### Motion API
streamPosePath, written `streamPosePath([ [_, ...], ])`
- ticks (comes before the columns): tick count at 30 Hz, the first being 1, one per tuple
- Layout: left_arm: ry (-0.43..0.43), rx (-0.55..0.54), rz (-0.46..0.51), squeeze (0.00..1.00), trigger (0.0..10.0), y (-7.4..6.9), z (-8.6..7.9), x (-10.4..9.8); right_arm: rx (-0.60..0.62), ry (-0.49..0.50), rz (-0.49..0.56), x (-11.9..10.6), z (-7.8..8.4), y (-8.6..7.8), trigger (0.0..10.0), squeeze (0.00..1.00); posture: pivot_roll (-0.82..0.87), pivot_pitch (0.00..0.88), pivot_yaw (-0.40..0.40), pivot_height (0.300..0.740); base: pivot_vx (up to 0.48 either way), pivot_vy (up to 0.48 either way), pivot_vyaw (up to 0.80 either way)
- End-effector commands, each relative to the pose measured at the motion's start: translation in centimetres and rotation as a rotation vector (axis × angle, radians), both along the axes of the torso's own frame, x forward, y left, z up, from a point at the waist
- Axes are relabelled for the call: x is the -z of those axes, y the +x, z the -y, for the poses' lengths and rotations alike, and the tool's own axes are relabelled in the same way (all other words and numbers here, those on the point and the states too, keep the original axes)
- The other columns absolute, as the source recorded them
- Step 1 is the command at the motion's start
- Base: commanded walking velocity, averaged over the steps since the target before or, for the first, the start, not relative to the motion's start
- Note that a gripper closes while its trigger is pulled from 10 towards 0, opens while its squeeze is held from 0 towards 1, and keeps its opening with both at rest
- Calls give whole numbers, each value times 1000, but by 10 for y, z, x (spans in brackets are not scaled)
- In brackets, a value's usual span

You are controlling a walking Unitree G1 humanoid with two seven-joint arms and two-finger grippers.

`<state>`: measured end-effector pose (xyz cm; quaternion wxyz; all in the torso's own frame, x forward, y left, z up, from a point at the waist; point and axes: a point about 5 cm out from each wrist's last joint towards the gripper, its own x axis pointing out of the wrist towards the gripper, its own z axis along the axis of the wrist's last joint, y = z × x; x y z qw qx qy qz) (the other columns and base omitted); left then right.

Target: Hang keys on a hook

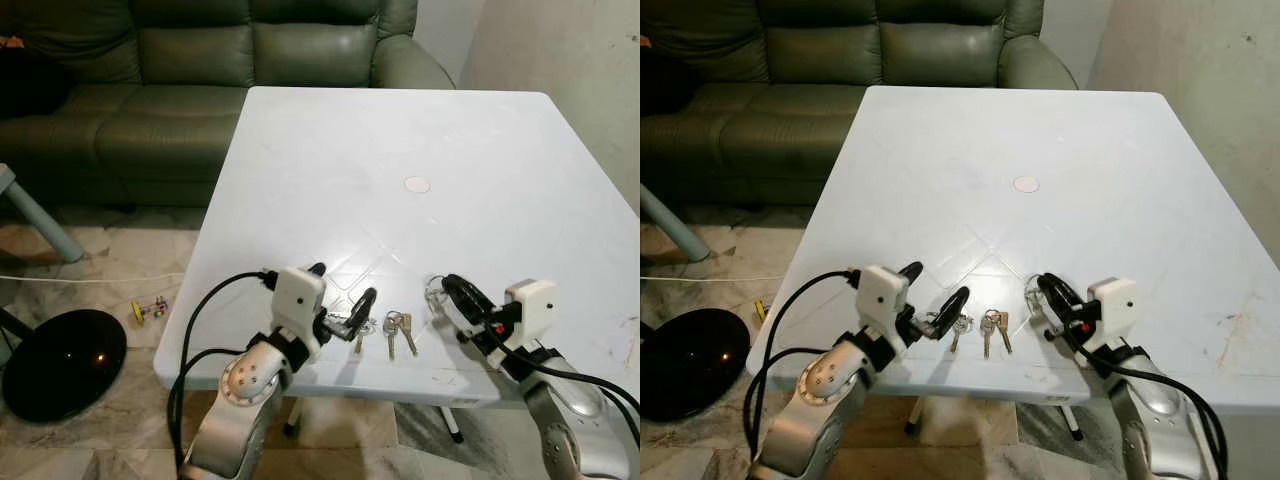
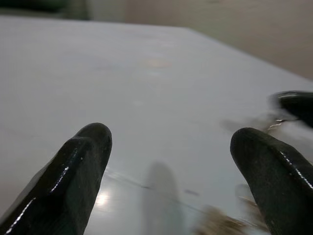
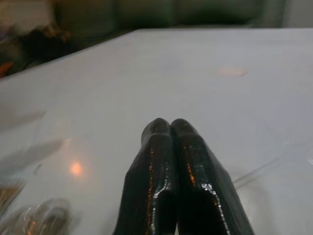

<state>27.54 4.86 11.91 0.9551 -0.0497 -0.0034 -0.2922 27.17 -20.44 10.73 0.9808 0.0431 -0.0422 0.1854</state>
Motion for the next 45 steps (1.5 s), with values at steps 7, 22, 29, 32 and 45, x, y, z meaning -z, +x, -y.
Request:
streamPosePath([
  [7, -43, -177, 100, 0, 10000, 43, -22, -29, 166, 131, 201, -43, -14, 10, 0, 0, 73, 58, 0, 740, 0, 0, 0],
  [22, -50, -306, 139, 0, 10000, 39, -85, -29, 349, 58, 105, -28, -25, -11, 10000, 0, 80, 52, 2, 740, 0, 0, 0],
  [29, -77, -365, 89, 0, 10000, 48, -96, -34, 397, 38, 60, -27, -22, 1, 10000, 0, 94, 48, 2, 740, 0, 0, -533],
  [32, -77, -375, 75, 0, 10000, 51, -98, -34, 386, 31, 68, -29, -25, 2, 10000, 0, 96, 41, 4, 740, 0, 0, -719],
  [45, -48, -382, 127, 0, 10000, 62, -95, -44, 390, -28, 101, -36, -26, 6, 10000, 0, 86, 27, 6, 740, 0, 0, -735],
])
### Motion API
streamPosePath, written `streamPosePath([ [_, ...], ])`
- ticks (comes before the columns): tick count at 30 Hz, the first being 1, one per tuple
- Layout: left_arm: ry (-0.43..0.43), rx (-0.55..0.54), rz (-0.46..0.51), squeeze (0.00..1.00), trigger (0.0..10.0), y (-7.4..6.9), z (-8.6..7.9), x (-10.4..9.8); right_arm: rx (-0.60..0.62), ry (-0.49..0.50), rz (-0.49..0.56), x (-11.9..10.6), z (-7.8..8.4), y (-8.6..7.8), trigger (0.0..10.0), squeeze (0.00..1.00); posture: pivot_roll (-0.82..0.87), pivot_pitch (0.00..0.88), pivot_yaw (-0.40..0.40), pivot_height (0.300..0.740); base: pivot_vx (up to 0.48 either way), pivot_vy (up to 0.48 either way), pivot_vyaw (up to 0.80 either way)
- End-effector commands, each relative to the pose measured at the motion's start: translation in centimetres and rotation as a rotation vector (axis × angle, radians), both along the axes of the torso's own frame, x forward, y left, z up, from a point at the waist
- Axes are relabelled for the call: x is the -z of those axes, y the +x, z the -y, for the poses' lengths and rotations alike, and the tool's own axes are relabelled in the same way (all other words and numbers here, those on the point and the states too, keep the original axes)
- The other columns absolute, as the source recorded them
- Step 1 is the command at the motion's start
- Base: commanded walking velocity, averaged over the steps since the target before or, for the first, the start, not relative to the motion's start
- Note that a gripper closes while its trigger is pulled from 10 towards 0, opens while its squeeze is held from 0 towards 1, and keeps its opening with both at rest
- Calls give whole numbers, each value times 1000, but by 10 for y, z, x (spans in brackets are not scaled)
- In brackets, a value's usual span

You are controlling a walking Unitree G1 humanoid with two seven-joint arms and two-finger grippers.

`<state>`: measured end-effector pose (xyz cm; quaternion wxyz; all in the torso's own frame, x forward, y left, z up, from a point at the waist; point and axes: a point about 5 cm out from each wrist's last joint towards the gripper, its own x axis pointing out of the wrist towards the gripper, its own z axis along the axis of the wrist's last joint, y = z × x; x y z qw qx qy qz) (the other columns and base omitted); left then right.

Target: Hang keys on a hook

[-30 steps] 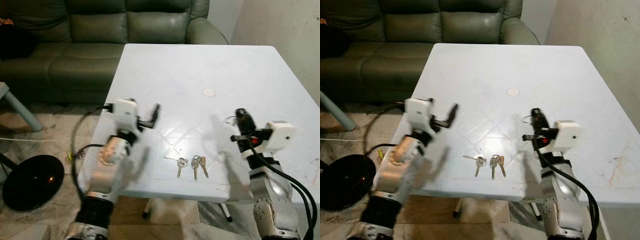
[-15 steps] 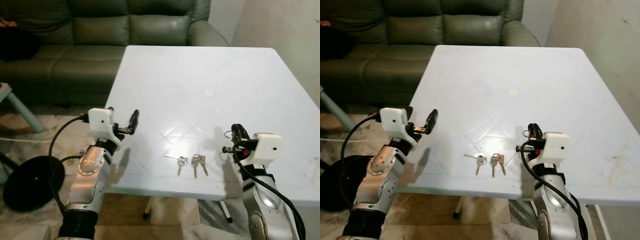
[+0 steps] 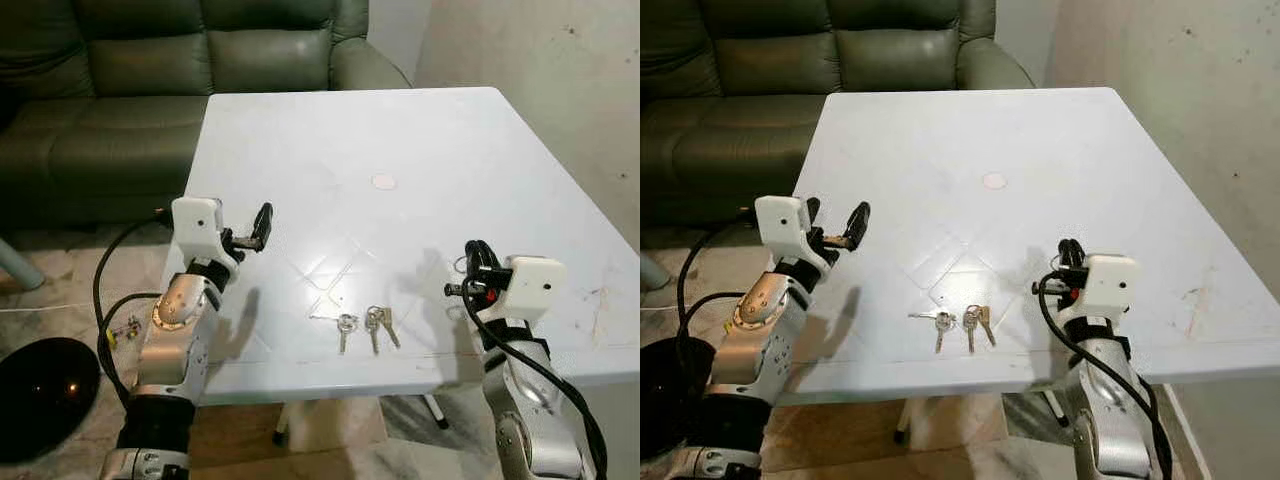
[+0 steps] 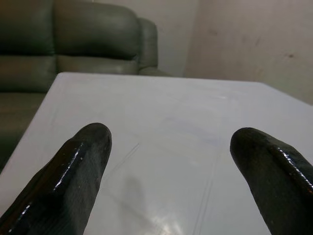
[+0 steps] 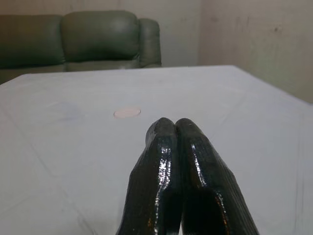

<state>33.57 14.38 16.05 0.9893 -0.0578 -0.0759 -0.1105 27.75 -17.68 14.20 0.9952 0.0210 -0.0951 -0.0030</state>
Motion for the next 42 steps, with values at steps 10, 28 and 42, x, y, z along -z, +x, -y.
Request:
streamPosePath([
  [10, 33, 26, 26, 0, 10000, 4, 4, -1, -6, -42, 0, 0, -2, 2, 10000, 0, 86, 12, 6, 740, 0, 0, -740],
  [28, 20, -7, -15, 0, 10000, 7, 3, 7, -38, -53, 1, -1, -7, 7, 10000, 0, 91, 0, -14, 740, 0, 133, -742],
  [42, -20, 15, -52, 0, 10000, 6, 8, 10, -39, -50, -7, 0, -8, 4, 10000, 0, 84, 0, -15, 740, 0, 0, -741],
])
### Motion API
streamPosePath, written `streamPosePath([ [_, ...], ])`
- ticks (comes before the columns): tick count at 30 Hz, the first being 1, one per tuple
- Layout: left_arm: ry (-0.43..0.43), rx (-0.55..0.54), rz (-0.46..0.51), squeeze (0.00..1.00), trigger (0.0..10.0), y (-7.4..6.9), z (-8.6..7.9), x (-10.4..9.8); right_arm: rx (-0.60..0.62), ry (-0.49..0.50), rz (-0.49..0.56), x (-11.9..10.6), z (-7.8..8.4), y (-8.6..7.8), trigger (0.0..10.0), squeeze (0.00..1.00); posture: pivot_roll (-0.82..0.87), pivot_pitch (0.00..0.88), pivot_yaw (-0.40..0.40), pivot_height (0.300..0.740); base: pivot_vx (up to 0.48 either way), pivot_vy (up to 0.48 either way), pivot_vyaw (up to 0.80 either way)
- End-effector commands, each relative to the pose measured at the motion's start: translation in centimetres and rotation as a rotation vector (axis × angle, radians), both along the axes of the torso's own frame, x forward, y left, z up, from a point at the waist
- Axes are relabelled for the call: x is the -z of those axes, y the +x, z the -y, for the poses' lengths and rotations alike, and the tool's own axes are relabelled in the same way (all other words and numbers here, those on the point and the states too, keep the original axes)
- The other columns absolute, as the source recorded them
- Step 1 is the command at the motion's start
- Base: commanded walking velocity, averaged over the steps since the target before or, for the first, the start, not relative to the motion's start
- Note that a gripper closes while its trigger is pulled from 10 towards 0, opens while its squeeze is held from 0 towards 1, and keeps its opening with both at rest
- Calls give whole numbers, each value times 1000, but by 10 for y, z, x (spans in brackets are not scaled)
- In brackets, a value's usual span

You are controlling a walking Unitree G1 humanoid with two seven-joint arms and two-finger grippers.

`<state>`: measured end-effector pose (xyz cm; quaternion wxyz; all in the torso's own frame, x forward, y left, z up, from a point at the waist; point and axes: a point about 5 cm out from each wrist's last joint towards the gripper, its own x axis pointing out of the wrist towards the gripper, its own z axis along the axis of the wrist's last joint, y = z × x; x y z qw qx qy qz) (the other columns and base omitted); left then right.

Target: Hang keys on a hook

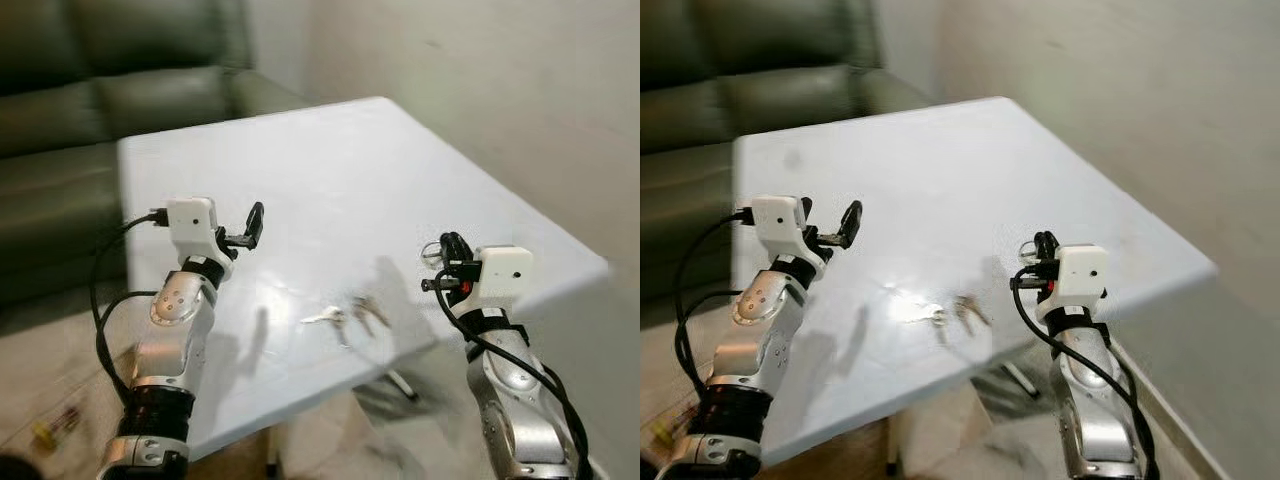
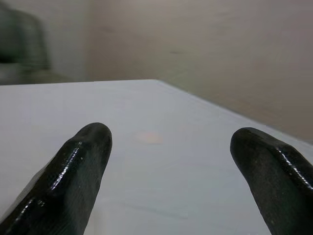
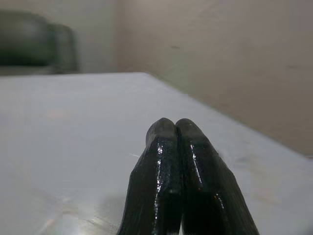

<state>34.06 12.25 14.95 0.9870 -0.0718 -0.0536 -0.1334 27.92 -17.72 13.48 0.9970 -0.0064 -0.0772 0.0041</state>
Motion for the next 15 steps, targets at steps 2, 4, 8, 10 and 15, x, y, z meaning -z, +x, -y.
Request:
streamPosePath([
  [2, -17, -28, -13, 0, 10000, 1, -12, 0, -29, 6, 27, -7, -9, 2, 10000, 0, 84, 0, -15, 740, 0, 0, -738],
  [4, -1, -26, -10, 0, 10000, 1, -12, -1, -29, 6, 25, -7, -9, 2, 10000, 0, 84, 0, -16, 740, 0, 0, -744],
  [8, 0, -15, -6, 0, 10000, 0, -11, -1, -29, 7, 26, -7, -9, 2, 10000, 0, 85, 0, -17, 740, 0, 0, -742],
  [10, 5, -8, -4, 0, 10000, 0, -10, -1, -30, 7, 26, -8, -10, 2, 10000, 0, 86, 2, -18, 740, 0, 0, -741],
  [15, 36, 11, 12, 0, 10000, -1, -8, -2, -33, 10, 24, -8, -11, 3, 10000, 0, 92, 16, -22, 740, 0, 0, -741],
])
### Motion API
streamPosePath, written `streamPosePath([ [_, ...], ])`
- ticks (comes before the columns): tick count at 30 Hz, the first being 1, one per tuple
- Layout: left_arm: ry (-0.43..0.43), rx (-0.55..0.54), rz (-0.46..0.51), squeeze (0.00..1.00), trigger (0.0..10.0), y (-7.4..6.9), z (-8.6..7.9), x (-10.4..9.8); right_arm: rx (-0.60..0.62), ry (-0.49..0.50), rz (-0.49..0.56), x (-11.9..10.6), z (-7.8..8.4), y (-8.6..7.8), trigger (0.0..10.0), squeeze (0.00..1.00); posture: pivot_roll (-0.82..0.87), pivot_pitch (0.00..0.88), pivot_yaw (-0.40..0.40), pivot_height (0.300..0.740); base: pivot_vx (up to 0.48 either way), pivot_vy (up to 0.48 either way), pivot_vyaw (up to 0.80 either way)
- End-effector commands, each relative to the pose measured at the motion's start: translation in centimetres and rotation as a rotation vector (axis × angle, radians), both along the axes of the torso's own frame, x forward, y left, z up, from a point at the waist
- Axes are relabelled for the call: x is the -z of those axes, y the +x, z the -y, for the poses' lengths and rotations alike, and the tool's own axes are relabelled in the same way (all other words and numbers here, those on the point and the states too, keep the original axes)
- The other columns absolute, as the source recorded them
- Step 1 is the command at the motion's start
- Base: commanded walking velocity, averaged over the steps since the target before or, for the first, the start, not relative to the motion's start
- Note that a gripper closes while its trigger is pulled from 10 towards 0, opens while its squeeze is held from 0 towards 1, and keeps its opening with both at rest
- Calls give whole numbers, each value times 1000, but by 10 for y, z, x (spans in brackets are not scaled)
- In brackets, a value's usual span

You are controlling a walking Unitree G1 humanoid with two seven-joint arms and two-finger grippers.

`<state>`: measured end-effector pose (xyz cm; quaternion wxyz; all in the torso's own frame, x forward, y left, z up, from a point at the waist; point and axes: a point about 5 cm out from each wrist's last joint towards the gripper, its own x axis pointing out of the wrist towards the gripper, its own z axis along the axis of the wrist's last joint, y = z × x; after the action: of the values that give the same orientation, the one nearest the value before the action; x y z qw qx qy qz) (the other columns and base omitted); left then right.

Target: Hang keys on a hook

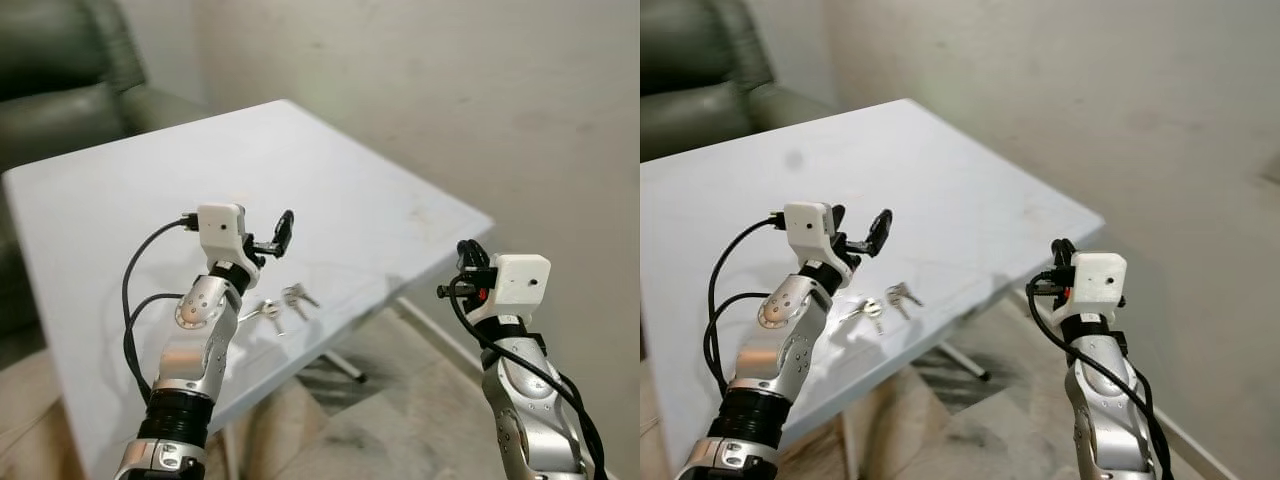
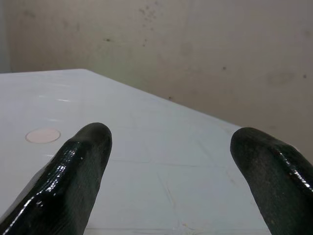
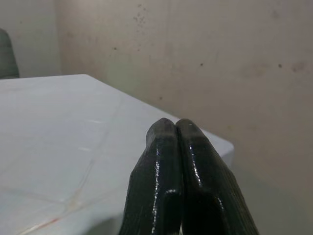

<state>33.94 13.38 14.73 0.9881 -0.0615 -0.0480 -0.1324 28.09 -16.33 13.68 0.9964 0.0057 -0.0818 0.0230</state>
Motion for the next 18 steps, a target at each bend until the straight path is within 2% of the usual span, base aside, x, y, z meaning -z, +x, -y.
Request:
streamPosePath([
  [1, 15, 15, 20, 0, 10000, 0, 3, -4, 6, -11, 16, -6, 3, 1, 10000, 0, 92, 16, -22, 740, 0, 0, -738],
  [12, 4, 42, 0, 0, 10000, -1, 12, -2, 14, -5, 9, -5, 4, 0, 10000, 0, 90, 45, -18, 740, 0, 0, -740],
  [18, -9, -1, 5, 0, 10000, -1, 4, -4, 30, -2, 9, -5, 6, -2, 10000, 0, 87, 50, -8, 740, 0, 0, -740],
])
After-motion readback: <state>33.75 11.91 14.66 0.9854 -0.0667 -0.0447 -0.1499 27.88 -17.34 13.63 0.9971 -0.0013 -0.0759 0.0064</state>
